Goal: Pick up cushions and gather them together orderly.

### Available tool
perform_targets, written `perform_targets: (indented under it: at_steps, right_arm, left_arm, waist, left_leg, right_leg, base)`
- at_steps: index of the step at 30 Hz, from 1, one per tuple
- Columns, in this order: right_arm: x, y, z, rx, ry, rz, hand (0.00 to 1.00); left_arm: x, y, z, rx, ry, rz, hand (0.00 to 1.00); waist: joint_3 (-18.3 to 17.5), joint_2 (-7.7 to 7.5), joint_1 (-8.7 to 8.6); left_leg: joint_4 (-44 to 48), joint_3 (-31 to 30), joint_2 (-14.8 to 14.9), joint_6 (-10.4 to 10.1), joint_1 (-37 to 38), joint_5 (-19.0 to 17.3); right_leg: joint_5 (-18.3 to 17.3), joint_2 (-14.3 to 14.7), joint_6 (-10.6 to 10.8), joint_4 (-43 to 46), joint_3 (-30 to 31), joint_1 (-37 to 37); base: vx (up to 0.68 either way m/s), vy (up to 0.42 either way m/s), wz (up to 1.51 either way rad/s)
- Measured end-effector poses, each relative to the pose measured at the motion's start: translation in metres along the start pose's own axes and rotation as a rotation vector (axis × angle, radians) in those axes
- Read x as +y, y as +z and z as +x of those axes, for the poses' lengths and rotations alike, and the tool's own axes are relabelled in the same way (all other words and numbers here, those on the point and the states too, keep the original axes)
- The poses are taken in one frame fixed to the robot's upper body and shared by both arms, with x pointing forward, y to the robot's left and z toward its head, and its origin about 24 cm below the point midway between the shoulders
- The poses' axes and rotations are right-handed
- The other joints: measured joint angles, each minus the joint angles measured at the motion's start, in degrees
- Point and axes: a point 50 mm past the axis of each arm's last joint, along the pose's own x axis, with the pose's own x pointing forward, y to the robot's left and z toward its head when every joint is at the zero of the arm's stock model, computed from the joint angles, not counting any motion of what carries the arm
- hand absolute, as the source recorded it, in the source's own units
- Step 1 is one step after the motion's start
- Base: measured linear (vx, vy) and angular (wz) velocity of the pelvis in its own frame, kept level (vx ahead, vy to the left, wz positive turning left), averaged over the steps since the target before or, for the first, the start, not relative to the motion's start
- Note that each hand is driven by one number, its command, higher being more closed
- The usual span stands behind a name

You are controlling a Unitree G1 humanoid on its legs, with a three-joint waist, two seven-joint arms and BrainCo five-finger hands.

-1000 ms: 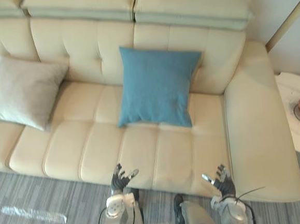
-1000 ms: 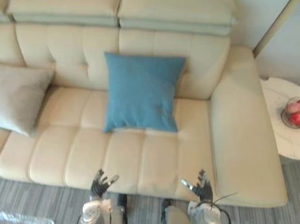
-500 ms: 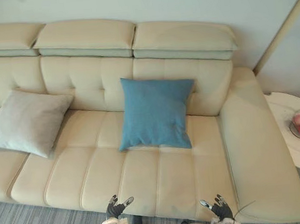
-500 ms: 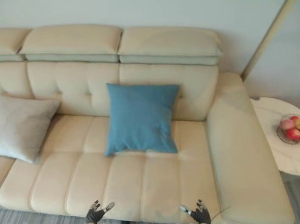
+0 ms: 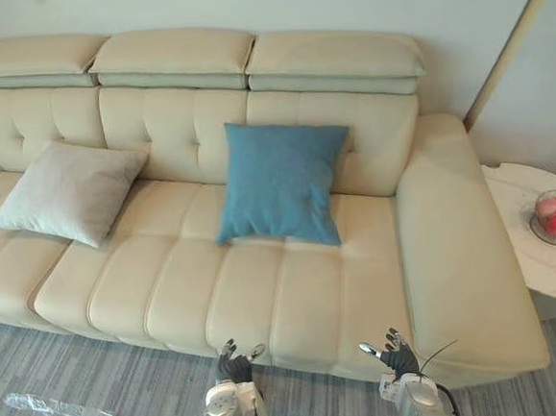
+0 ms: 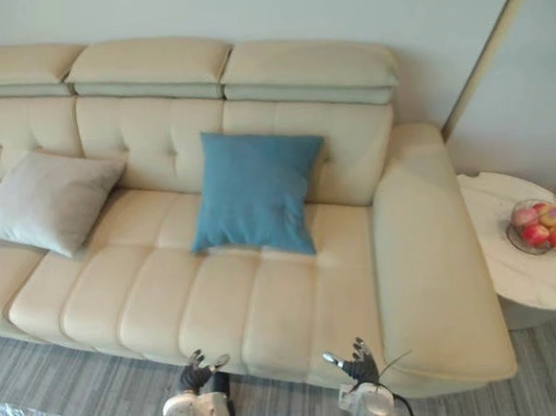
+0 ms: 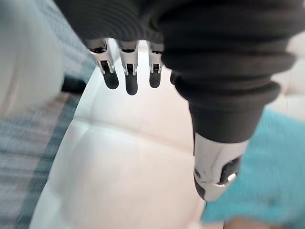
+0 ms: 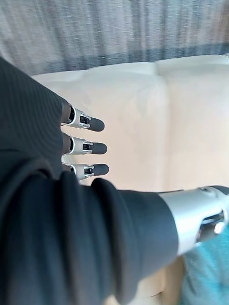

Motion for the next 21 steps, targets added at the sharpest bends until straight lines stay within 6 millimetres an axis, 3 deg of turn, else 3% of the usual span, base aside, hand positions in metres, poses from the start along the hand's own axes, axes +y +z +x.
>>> perform_targets:
  at_steps: [1, 2, 3, 6, 8, 9, 10, 11, 12, 14, 21]
  right_arm:
    - [-0.001, 0.0, 0.0, 0.002, -0.014, 0.015, 0.0]
    - [-0.002, 0.0, 0.0, 0.001, -0.019, 0.02, 0.0]
    - [-0.004, 0.002, 0.002, -0.005, -0.026, 0.022, 0.0]
    - [-0.009, -0.006, 0.0, 0.03, -0.04, 0.023, 0.0]
    - [-0.02, -0.033, -0.01, 0.134, -0.059, 0.009, 0.0]
    - [-0.026, -0.043, -0.015, 0.177, -0.069, -0.001, 0.0]
    - [-0.03, -0.046, -0.015, 0.194, -0.078, -0.008, 0.0]
    - [-0.029, -0.05, -0.017, 0.212, -0.077, 0.002, 0.0]
    - [-0.027, -0.055, -0.02, 0.23, -0.068, 0.009, 0.0]
    - [-0.026, -0.062, -0.023, 0.255, -0.062, 0.011, 0.0]
    - [-0.033, -0.067, -0.025, 0.283, -0.067, -0.003, 0.0]
  left_arm:
    - [0.002, 0.0, 0.0, 0.002, 0.008, -0.005, 0.0]
    - [0.006, 0.0, 0.0, 0.0, 0.022, -0.012, 0.0]
    - [0.009, 0.005, 0.003, -0.013, 0.028, -0.006, 0.0]
    - [0.015, 0.004, 0.004, -0.003, 0.04, 0.012, 0.0]
    - [0.02, -0.01, 0.0, 0.053, 0.052, 0.023, 0.0]
    - [0.021, -0.016, -0.002, 0.075, 0.052, 0.028, 0.0]
    - [0.022, -0.02, -0.004, 0.086, 0.054, 0.031, 0.0]
    - [0.027, -0.025, -0.006, 0.105, 0.064, 0.044, 0.0]
    - [0.033, -0.027, -0.007, 0.11, 0.07, 0.062, 0.0]
    - [0.043, -0.032, -0.01, 0.127, 0.086, 0.088, 0.0]
    - [0.051, -0.046, -0.017, 0.186, 0.08, 0.134, 0.0]
  waist:
    - [1.07, -1.14, -0.11]
    - [1.35, -2.67, -0.03]
    - [1.56, -3.19, -0.1]
    - [1.96, -2.23, -1.22]
    - [0.93, -1.68, -1.77]
    - [0.22, -0.37, -2.29]
    - [0.08, -0.18, -2.67]
    - [-0.27, -1.28, -3.29]
    - [-0.94, -2.33, -3.41]
    - [-1.53, -2.66, -3.93]
    - [-3.58, -1.46, -4.44]
  left_leg:
    - [4.71, 1.02, -0.93, -0.91, -0.09, -4.7]
    - [11.08, 0.98, -2.33, -0.37, -0.95, -11.69]
    - [20.16, 0.26, -3.95, -0.26, -2.38, -19.57]
    - [31.79, -1.1, -4.99, 1.16, -1.79, -29.83]
    - [37.05, -1.24, -4.41, 0.61, 1.83, -36.22]
    - [34.69, -1.19, -4.14, -0.3, 3.7, -38.63]
    - [32.61, -1.13, -4.54, -0.97, 4.35, -39.25]
    - [27.25, -1.03, -6.36, -0.88, 6.29, -39.17]
    - [23.36, -0.67, -7.89, -0.22, 7.41, -36.84]
    - [18.82, -0.72, -9.77, 0.72, 9.51, -34.46]
    - [14.04, -1.11, -11.91, 2.21, 10.97, -30.74]
  right_leg:
    - [-0.21, -1.5, -3.59, 0.2, -2.52, -0.25]
    - [-0.92, -2.97, -6.44, -0.57, -4.57, -0.65]
    - [-1.63, -3.94, -7.52, -3.62, -5.06, -0.77]
    - [0.43, -4.38, -7.14, -6.38, -4.86, -1.42]
    - [1.52, -4.72, -5.89, -6.96, -4.24, -1.77]
    - [2.1, -4.42, -4.84, -7.33, -3.79, -1.65]
    - [2.5, -4.1, -4.07, -7.99, -3.39, -1.83]
    - [3.94, -4.43, -2.94, -10.87, -1.96, -1.86]
    - [6.22, -4.89, -2.83, -14.52, -0.8, -1.14]
    - [8.86, -5.31, -2.44, -19.58, 0.47, 1.09]
    - [12.1, -6.51, -1.58, -23.14, 0.59, 2.14]
  base:
    - [-0.37, -0.102, 0.39]
    - [-0.25, -0.092, -0.25]
    - [-0.21, -0.072, -0.52]
    - [-0.19, 0.055, -0.35]
    - [-0.14, 0.171, -0.09]
    - [-0.05, 0.211, -0.05]
    - [-0.03, 0.218, 0.07]
    - [-0.07, 0.197, 0.06]
    - [-0.08, 0.172, 0.04]
    - [-0.05, 0.125, 0.13]
    - [-0.08, 0.061, 0.06]
